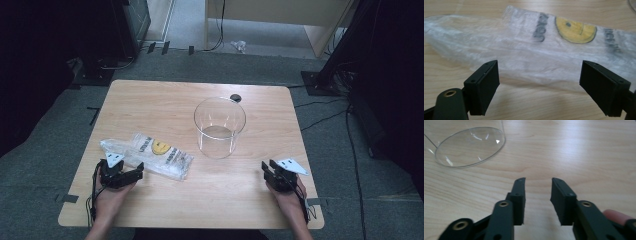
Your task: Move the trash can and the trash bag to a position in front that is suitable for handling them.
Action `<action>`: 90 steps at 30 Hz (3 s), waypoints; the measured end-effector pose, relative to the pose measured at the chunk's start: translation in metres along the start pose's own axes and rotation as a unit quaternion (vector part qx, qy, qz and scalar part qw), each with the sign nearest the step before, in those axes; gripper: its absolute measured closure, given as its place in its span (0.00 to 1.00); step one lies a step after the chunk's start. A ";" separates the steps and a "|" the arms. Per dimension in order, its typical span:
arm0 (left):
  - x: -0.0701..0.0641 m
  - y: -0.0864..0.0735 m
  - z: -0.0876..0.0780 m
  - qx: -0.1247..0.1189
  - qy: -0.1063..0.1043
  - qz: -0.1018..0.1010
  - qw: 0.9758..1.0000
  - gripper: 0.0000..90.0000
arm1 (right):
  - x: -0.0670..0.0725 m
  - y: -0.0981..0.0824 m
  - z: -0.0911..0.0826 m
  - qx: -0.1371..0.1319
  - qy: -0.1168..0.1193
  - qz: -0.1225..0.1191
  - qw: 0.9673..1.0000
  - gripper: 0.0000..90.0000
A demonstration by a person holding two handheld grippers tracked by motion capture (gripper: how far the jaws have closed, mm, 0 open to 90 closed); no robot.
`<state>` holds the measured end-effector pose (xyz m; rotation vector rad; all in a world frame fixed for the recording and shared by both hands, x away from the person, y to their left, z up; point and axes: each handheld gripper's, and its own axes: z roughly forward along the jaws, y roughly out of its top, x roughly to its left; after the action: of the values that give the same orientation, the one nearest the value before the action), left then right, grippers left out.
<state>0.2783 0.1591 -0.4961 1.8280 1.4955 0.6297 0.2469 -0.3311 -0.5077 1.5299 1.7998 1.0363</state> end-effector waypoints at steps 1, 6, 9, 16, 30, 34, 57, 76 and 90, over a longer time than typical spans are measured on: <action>-0.002 0.002 0.001 -0.002 -0.003 0.001 1.000 0.17 | 0.005 0.007 0.006 -0.010 0.003 -0.004 1.000 0.82; -0.014 0.018 0.006 -0.012 -0.001 -0.007 1.000 0.26 | 0.007 0.027 0.020 -0.023 0.023 0.037 0.999 0.85; -0.022 0.027 0.010 -0.017 -0.012 -0.007 1.000 0.30 | 0.016 0.046 0.044 -0.022 0.024 0.023 0.999 0.87; -0.042 0.044 0.023 -0.057 -0.027 -0.007 0.998 0.47 | 0.023 0.065 0.074 -0.023 0.029 0.023 0.999 0.90; -0.045 0.067 0.041 -0.057 -0.068 -0.006 0.996 0.81 | 0.055 0.057 0.086 -0.004 0.110 -0.022 0.994 0.90; -0.050 0.071 0.044 -0.056 -0.076 -0.005 0.996 0.84 | 0.056 0.062 0.089 -0.016 0.097 -0.008 0.995 0.90; -0.063 0.105 0.075 -0.054 -0.095 -0.012 0.994 0.94 | 0.074 0.093 0.104 -0.044 0.065 0.003 0.997 0.90; -0.095 0.102 0.062 -0.079 -0.107 0.048 0.990 1.00 | 0.075 0.088 0.091 -0.024 0.117 0.005 0.993 1.00; -0.112 0.073 0.031 -0.082 -0.131 0.042 0.987 1.00 | 0.078 0.063 0.052 -0.027 0.101 -0.009 0.995 1.00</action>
<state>0.3235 0.0360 -0.4550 1.7763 1.1653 0.5144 0.3087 -0.2406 -0.4783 1.4165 1.9005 1.2580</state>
